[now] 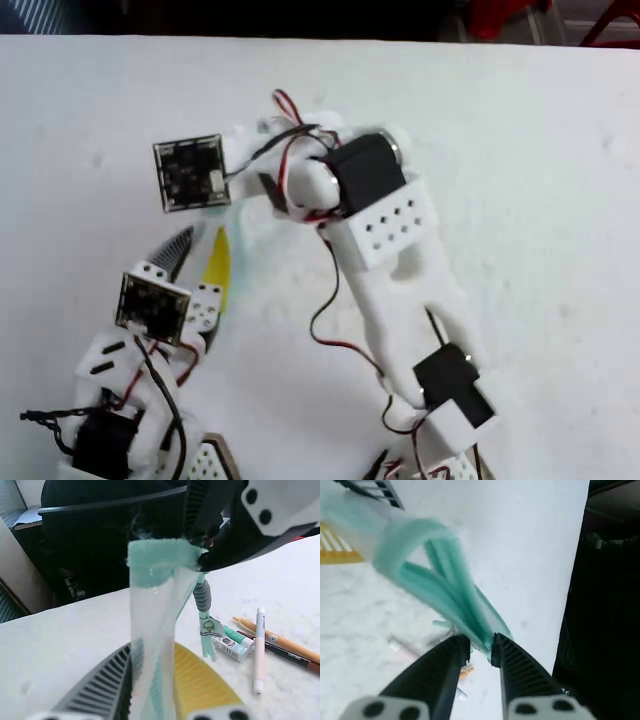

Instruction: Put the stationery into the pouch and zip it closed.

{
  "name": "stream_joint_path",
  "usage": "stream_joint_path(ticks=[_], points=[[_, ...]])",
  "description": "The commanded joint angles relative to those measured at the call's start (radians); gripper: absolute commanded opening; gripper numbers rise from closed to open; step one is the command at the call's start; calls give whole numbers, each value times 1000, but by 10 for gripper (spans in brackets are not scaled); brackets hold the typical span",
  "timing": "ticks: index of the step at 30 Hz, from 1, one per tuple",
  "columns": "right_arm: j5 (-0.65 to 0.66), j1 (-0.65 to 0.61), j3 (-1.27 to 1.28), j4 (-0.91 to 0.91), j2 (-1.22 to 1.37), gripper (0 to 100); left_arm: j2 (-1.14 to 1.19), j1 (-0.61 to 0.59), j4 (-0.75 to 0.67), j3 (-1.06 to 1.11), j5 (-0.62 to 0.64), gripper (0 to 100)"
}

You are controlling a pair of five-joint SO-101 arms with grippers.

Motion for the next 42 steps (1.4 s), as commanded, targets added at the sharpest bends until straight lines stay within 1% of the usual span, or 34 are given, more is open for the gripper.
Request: stream_joint_path(ticks=[1,3,8,10,15,21,30,32,35,37,39,42], points=[[8,-39,72,22,-38,18,2,5,-29,-5,12,24],[5,-44,95,22,-47,26,2,5,-29,-5,12,24],[2,-81,112,22,-71,128,2,7,-29,-5,12,24],[2,-87,100,19,-97,142,2,7,-29,-5,12,24],[2,-93,75,18,-174,142,2,7,-28,-5,11,24],[2,-111,60,18,-194,142,2,7,-26,-5,9,24],[11,-127,52,16,-108,138,2,5,-28,-5,11,24],[32,-120,48,16,-76,110,2,4,-29,-5,12,26],[114,-74,48,16,-31,50,2,-1,-29,-5,12,27],[130,-47,48,16,-15,23,2,-1,-29,-5,12,27],[132,-33,48,16,4,19,2,-1,-29,-6,12,27],[129,-36,55,10,30,45,2,5,-29,-8,12,27]])
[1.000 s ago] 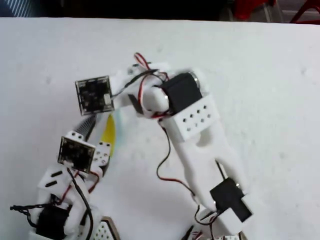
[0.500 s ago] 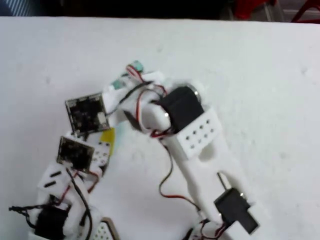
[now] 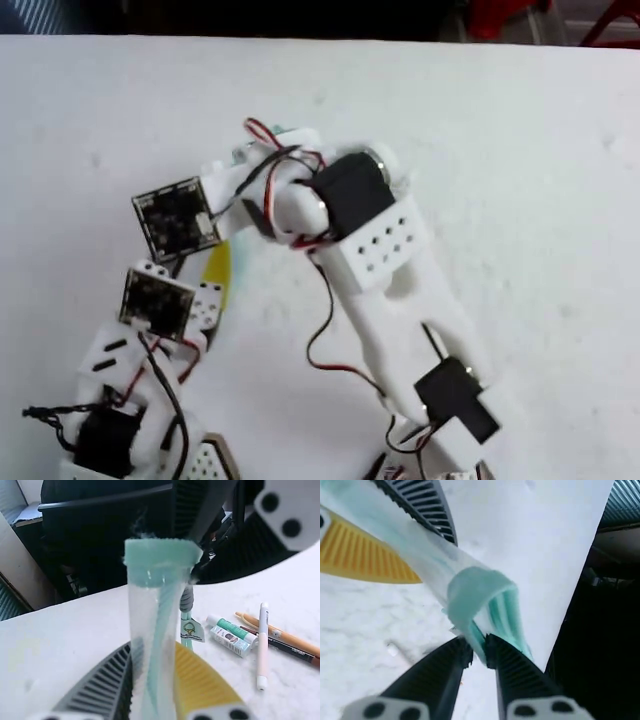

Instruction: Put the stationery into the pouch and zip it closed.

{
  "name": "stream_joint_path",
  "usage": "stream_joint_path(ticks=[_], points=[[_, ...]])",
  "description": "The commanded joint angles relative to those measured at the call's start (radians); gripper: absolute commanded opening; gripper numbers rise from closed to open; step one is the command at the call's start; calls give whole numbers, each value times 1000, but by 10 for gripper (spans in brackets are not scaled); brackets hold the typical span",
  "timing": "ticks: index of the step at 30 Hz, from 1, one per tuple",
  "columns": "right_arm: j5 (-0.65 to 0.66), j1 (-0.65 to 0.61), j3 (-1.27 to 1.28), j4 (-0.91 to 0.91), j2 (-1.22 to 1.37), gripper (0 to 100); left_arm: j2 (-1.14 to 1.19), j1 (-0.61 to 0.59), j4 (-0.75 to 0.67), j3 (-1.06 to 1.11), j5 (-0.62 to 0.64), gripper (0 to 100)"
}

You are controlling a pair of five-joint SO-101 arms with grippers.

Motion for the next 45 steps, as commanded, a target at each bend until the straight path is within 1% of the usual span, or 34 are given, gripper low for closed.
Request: stream_joint_path(ticks=[1,4,6,8,11,13,16,19,21,23,26,28,30,37,41,43,45], points=[[9,15,11,10,50,58,-12,7,-28,-11,15,27],[-32,15,5,-12,76,78,-13,7,-29,-12,15,27],[-29,16,5,-30,87,59,-13,8,-32,-20,15,27],[-29,19,5,-64,84,12,-13,8,-48,-31,15,27],[-32,21,5,-107,64,17,-13,10,-115,-28,14,31],[-32,21,3,-140,44,17,-13,27,-144,-18,12,74],[-31,36,3,-199,-2,17,-12,59,-140,-8,15,180],[-28,44,3,-234,-58,17,-12,56,-115,-12,14,207],[-28,44,3,-236,-85,17,-12,54,-77,-21,-3,214],[-26,39,11,-220,-105,17,-12,62,-8,-43,-38,232],[-25,36,11,-143,-113,17,-13,56,68,-84,-41,238],[23,36,17,-108,-110,17,-13,56,106,-114,-41,238],[55,24,44,-90,-102,17,-13,59,137,-135,-40,248],[57,4,109,-91,-73,17,-13,62,196,-150,-48,253],[57,4,110,-85,-76,17,-13,62,304,-224,-143,250],[57,4,110,-84,-81,17,-13,62,345,-258,-147,249],[57,2,110,-71,-81,17,-13,62,351,-264,-147,249]])
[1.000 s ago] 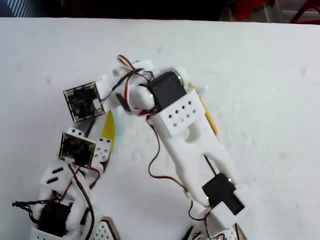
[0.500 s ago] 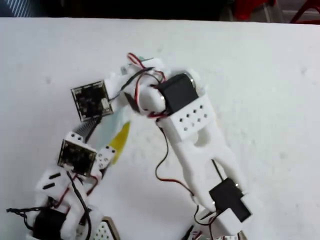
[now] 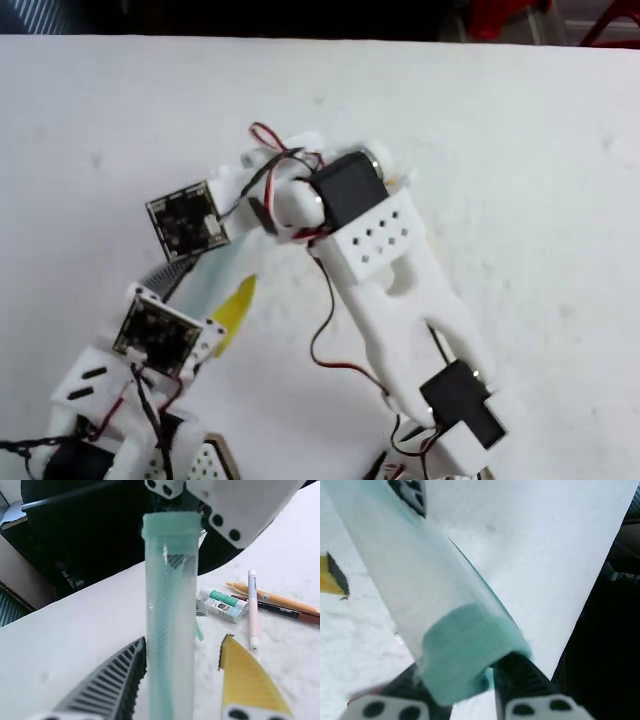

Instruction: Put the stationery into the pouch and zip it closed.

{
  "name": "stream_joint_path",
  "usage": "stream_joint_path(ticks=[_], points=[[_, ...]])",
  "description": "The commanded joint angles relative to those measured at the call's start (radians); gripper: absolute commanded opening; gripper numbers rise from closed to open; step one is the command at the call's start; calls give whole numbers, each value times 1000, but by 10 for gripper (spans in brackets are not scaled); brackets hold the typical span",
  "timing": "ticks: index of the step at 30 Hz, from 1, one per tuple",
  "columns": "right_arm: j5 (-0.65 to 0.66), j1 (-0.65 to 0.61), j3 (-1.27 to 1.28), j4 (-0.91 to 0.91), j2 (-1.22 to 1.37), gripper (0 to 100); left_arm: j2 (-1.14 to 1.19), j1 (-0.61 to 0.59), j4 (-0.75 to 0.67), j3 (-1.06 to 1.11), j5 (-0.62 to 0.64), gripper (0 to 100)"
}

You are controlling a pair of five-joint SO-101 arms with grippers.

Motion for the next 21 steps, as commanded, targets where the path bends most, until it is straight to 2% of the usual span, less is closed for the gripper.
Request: stream_joint_path(ticks=[1,6,10,13,17,21], points=[[11,-27,2,31,-25,17,2,18,21,-54,-15,249],[11,-41,-6,47,-18,17,2,82,63,-63,-37,253],[5,41,-8,-96,-18,17,1,133,115,-103,-54,254],[-69,107,0,-211,-16,17,1,131,110,-100,-34,266],[-75,128,2,-245,-15,17,1,120,2,-18,38,268],[-71,124,2,-249,-15,17,1,22,-133,80,55,268]])
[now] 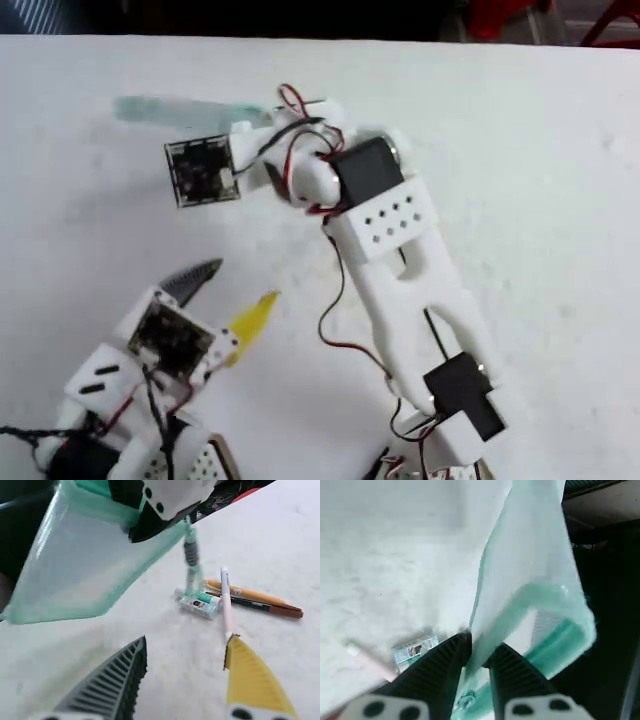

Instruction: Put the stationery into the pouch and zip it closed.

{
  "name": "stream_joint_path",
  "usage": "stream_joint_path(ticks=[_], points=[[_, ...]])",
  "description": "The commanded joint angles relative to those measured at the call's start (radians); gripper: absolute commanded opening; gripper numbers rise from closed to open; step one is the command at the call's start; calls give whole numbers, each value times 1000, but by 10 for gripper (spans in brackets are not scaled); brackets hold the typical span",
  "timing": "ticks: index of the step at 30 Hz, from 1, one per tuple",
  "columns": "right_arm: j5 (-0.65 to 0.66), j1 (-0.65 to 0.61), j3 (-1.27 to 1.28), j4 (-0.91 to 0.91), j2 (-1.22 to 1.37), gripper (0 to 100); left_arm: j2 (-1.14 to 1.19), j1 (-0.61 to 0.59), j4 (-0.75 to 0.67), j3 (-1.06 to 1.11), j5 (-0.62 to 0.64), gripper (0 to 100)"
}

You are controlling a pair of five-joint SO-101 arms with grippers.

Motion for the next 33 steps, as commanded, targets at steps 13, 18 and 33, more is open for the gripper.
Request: stream_joint_path(ticks=[13,18,33], points=[[204,10,-147,137,-59,17,1,-213,-127,-18,20,269],[285,-10,-293,337,-96,17,1,-216,-127,-81,18,272],[410,-67,-169,334,-185,17,4,-213,-241,11,26,285]])
